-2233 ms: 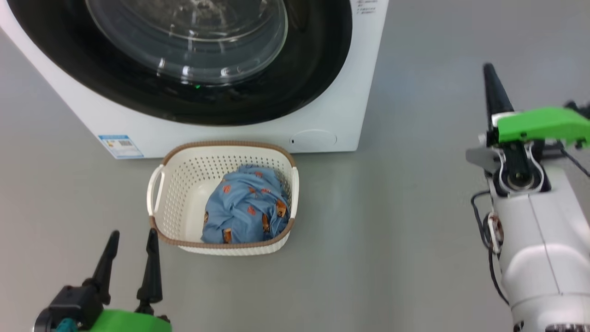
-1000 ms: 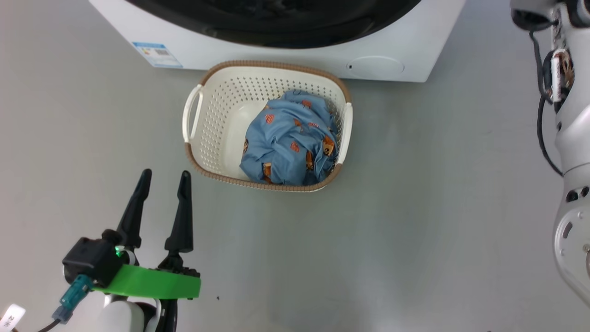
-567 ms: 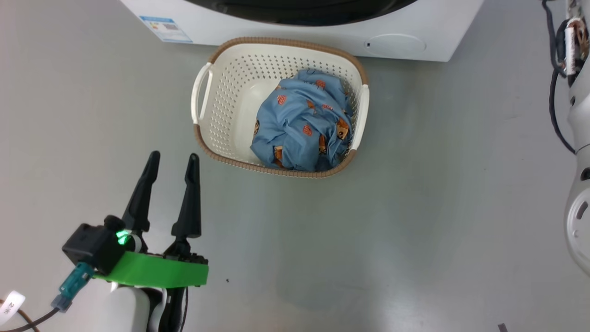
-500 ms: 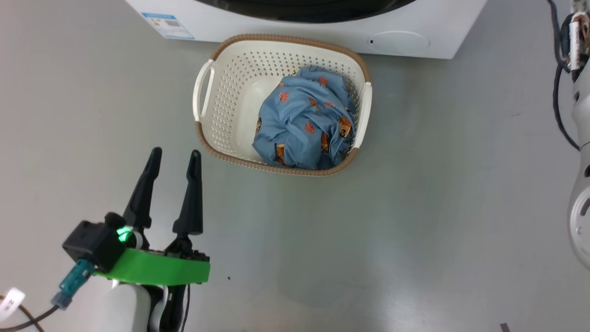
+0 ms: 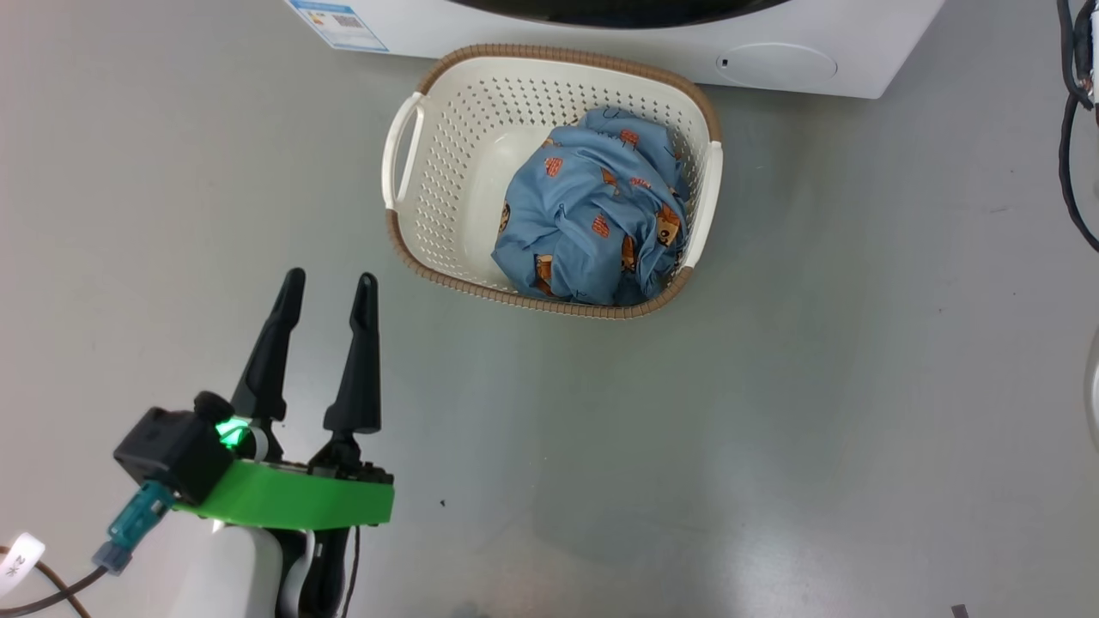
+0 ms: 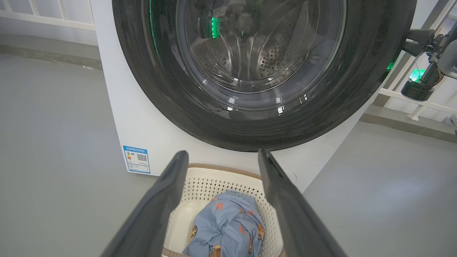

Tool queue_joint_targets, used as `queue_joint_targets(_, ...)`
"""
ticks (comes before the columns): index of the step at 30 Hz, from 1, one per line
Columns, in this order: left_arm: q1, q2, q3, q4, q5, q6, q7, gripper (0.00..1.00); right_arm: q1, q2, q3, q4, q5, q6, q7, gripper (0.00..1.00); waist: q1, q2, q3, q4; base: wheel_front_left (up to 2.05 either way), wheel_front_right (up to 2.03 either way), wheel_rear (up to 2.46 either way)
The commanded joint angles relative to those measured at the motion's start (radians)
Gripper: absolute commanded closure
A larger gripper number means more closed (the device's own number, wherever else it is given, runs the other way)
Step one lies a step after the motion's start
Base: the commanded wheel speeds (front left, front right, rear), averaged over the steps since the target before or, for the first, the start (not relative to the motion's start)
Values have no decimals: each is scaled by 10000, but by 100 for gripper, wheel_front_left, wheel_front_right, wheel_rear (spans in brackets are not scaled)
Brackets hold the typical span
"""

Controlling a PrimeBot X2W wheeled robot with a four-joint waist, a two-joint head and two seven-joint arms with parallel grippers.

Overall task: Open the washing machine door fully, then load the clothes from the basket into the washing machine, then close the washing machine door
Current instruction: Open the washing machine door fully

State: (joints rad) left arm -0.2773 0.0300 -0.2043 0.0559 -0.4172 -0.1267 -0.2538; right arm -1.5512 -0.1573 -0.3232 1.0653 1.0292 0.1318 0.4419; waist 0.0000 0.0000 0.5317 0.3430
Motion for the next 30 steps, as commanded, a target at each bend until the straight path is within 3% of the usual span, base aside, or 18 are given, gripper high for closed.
queue_joint_targets(1,-173,202,287,-298,-23,61,-80,0,-349,410,83,-186,-162,-11,240,100,0,0,7,4,0,0,0)
queue_joint_targets(19,-287,202,533,-546,144,57,-80,0,1117,649,611,-1743,-168,-11,3604,100,0,0,-119,-246,0,0,0)
queue_joint_targets(30,-206,202,652,-707,380,52,-80,0,2644,1047,465,-3083,703,-11,6493,100,0,0,-466,-345,0,0,0)
